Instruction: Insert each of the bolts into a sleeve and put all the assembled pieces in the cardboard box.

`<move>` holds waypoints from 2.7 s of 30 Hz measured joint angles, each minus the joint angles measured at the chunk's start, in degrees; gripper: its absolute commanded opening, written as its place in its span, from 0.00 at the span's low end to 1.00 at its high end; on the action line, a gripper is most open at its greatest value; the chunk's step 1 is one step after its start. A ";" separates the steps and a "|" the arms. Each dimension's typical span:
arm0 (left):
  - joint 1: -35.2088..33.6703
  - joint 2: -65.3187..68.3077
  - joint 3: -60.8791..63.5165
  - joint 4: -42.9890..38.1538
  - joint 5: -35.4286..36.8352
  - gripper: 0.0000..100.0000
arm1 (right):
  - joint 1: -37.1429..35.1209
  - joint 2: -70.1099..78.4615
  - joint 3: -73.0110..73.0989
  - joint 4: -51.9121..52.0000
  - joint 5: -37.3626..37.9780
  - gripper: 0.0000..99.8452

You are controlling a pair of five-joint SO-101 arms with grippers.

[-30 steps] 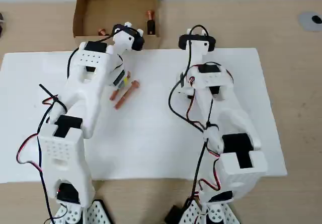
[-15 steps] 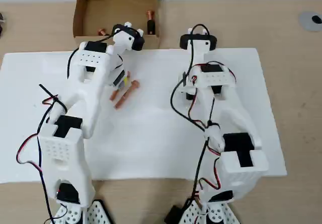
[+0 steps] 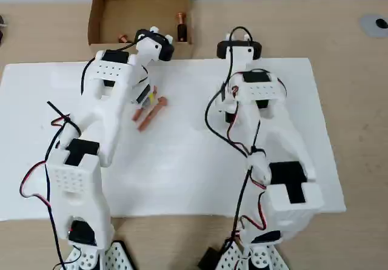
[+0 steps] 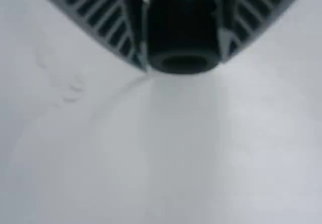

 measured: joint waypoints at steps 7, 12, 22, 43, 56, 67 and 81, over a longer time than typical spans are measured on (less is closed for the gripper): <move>-0.09 0.00 0.00 -4.84 3.60 0.14 | 0.00 -9.58 0.00 2.02 0.18 0.01; -0.09 0.00 0.00 -6.42 3.96 0.14 | -1.05 -12.40 0.00 3.96 0.18 0.01; -2.55 4.75 -0.26 -12.40 3.78 0.14 | -1.05 -12.57 0.00 6.33 3.34 0.01; -2.81 7.30 -7.12 -4.40 4.75 0.05 | -1.41 -17.23 0.00 6.33 3.52 0.01; -2.81 7.30 -7.12 -1.23 2.73 0.01 | -1.67 -26.99 0.09 10.55 6.42 0.01; -3.16 7.30 -8.26 1.58 2.99 0.01 | -1.58 -34.11 0.09 13.63 6.59 0.01; -4.22 -2.90 -2.29 3.08 4.48 0.01 | -1.41 -35.34 0.00 18.81 9.05 0.01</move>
